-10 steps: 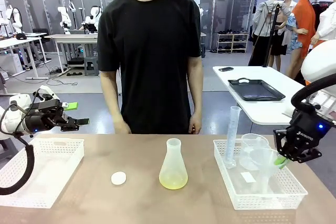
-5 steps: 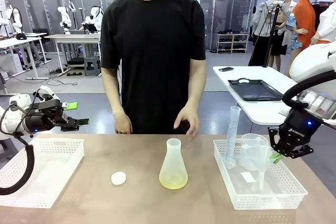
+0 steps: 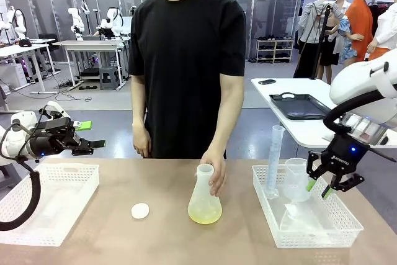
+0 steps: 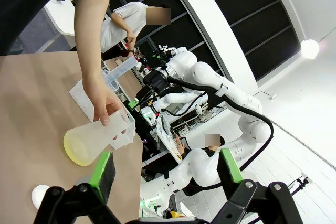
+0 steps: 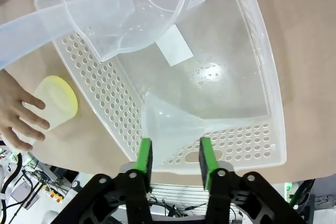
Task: Prepare the solutions needed for the experiment.
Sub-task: Once the solution is in the Big flask , pick up the Plastic Funnel and place it back into the right Organizing basket, then when the human places the Big flask in the center of the table, pick up the Big flask and place it in the left Organizing basket.
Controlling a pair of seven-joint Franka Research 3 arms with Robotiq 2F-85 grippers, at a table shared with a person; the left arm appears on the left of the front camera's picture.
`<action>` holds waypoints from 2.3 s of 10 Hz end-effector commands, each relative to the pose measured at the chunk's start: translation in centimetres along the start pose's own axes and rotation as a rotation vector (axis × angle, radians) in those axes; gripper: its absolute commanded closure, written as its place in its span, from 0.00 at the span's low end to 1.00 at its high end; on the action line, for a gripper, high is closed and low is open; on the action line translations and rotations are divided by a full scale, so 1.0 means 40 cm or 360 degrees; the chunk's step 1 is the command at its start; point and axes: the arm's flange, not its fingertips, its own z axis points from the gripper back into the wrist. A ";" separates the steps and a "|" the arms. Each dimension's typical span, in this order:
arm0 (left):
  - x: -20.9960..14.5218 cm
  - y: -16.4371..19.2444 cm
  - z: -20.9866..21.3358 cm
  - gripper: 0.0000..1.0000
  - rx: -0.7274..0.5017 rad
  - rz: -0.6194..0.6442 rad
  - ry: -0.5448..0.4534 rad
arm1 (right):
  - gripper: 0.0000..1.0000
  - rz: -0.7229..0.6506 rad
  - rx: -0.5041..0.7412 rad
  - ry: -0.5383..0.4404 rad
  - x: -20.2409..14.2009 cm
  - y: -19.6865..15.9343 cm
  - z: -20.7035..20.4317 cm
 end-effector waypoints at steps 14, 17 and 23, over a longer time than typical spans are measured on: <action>-0.004 -0.002 -0.003 0.00 0.0027 -0.0010 0.0022 | 0.41 0.0085 0.0143 -0.0266 -0.104 0.059 0.024; -0.004 -0.002 -0.003 0.00 0.0027 -0.0010 0.0022 | 0.41 0.0263 0.0382 -0.0438 -0.140 0.084 0.026; -0.004 -0.002 -0.003 0.00 0.0027 -0.0010 0.0022 | 0.41 0.0601 0.1203 -0.0239 -0.118 -0.005 0.066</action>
